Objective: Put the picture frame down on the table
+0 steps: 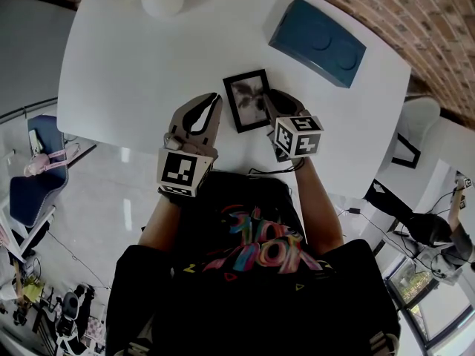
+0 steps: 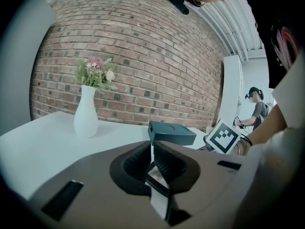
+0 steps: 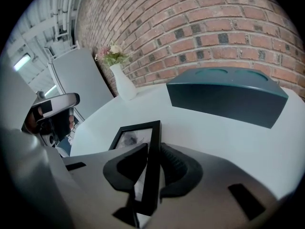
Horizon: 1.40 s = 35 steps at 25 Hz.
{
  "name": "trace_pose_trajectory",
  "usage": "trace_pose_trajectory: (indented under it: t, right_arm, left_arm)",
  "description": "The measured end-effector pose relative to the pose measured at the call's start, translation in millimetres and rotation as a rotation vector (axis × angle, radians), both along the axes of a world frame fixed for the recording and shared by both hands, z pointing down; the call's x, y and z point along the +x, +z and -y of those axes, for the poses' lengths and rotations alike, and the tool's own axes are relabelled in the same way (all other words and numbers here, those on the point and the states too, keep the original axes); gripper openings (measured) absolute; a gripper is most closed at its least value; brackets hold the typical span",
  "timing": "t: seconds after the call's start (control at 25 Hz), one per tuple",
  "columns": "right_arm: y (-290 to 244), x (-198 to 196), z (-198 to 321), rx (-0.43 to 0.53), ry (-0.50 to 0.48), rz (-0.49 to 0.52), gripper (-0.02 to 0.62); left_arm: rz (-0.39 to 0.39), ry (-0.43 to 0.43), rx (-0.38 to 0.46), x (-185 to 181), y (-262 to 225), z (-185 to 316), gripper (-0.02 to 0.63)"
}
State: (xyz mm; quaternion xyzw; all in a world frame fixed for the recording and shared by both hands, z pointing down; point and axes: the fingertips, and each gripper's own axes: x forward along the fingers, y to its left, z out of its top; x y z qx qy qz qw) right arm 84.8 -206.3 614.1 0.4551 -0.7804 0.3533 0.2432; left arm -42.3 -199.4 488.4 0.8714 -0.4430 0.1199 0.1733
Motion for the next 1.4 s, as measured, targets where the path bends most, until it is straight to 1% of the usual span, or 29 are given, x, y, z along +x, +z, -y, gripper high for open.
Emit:
trace_pose_trajectory:
  t: [0.08,0.16,0.32,0.48,0.64,0.8,1.0,1.4]
  right_arm:
    - [-1,0,1,0.001,0.012,0.021,0.122]
    - [-2,1,0,-0.003,0.023,0.035,0.129]
    - [-4,4,-5,-0.011,0.031,0.031,0.14]
    - [-12,7,-3,0.012,0.04,0.016,0.146]
    - [-29,8,-3,0.053,0.028,0.002,0.144]
    - [-55,8,-3,0.119,0.012,-0.003,0.144]
    - [-100,5,0,0.235,-0.003,-0.024,0.144]
    - [-215,3,-9,0.489,-0.003,-0.025,0.135]
  left_arm:
    - [0.0,-0.001,0.005,0,-2,1,0.035]
    - [-0.001,0.0,0.008,0,-4,2,0.035]
    - [-0.002,-0.005,0.016,1,-8,0,0.035]
    - [-0.001,-0.001,0.034,3,-13,3,0.035]
    - [-0.003,0.003,0.052,5,-25,3,0.035]
    - [-0.008,0.005,0.075,9,-40,0,0.035]
    - [-0.017,0.021,0.121,13,-61,-2,0.035]
    - [-0.046,0.072,0.185,30,-107,-13,0.035]
